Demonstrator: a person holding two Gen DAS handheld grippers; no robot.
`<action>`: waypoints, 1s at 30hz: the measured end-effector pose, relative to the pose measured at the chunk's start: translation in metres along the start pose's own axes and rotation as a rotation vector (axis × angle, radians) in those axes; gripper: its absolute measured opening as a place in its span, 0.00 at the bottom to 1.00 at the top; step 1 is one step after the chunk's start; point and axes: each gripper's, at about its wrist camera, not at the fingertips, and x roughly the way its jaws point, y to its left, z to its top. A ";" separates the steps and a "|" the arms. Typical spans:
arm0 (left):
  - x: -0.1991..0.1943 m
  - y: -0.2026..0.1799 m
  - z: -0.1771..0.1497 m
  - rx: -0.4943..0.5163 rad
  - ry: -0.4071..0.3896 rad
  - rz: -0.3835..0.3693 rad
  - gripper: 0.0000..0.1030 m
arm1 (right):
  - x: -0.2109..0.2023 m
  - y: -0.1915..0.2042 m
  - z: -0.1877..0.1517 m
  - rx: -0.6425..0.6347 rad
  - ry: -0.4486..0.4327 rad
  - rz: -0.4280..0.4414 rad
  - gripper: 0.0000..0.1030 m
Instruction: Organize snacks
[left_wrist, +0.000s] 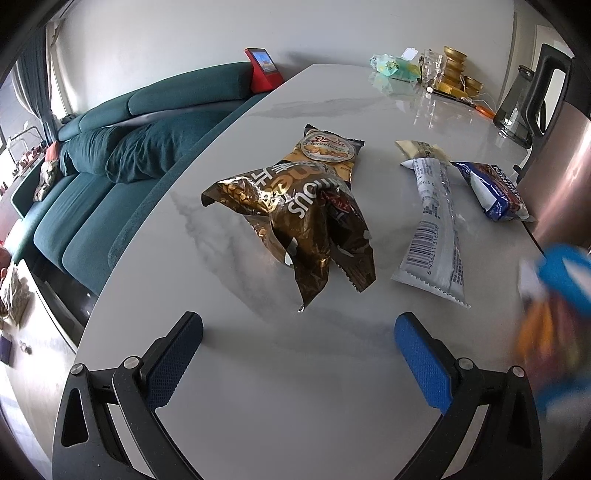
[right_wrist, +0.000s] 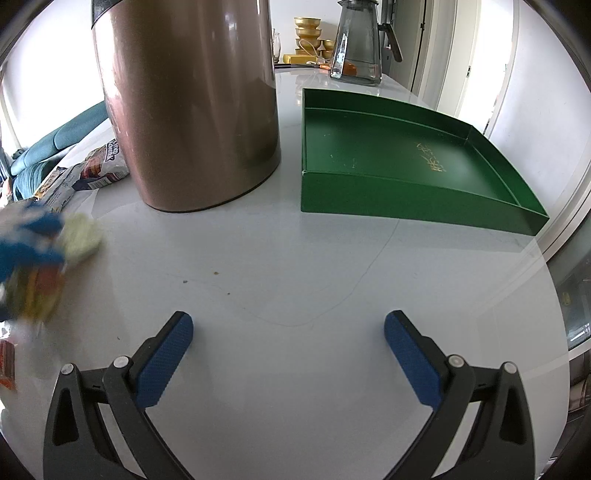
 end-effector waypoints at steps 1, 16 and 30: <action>0.000 0.000 0.000 -0.001 0.001 0.001 0.99 | 0.000 0.000 0.000 0.000 0.000 0.000 1.00; 0.000 0.000 0.001 0.040 0.039 -0.027 0.99 | 0.000 0.000 0.000 0.000 0.000 0.000 1.00; -0.071 0.016 0.004 -0.005 -0.221 -0.100 0.99 | 0.000 0.000 0.000 0.000 0.000 0.000 1.00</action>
